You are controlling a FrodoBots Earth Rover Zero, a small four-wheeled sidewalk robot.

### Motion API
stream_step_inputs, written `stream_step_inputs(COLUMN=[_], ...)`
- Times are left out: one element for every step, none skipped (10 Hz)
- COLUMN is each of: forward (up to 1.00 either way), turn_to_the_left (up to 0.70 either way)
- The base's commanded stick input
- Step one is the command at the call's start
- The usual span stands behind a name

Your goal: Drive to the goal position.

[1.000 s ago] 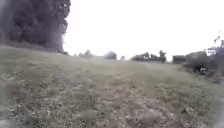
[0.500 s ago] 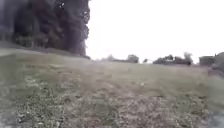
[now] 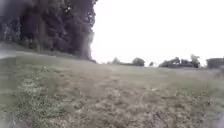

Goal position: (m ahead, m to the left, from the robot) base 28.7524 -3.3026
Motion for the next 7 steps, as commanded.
stream_step_inputs(forward=[0.7, 0.7, 0.7, 0.7, 0.7, 0.7, 0.7], turn_to_the_left=[0.0, 0.0, 0.0, 0.0, 0.0, 0.0, 0.0])
